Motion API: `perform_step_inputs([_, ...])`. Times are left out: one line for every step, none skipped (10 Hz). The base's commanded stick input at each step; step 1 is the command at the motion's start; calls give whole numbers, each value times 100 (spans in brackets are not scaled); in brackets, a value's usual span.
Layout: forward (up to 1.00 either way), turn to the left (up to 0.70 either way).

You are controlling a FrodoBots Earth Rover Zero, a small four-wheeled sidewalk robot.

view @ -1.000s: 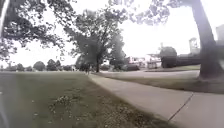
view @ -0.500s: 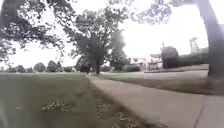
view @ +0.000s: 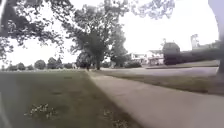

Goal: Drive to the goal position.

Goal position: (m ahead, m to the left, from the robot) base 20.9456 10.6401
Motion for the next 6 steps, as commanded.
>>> perform_step_inputs([70,0])
perform_step_inputs([70,0])
perform_step_inputs([70,0])
perform_step_inputs([70,0])
perform_step_inputs([70,0])
perform_step_inputs([70,0])
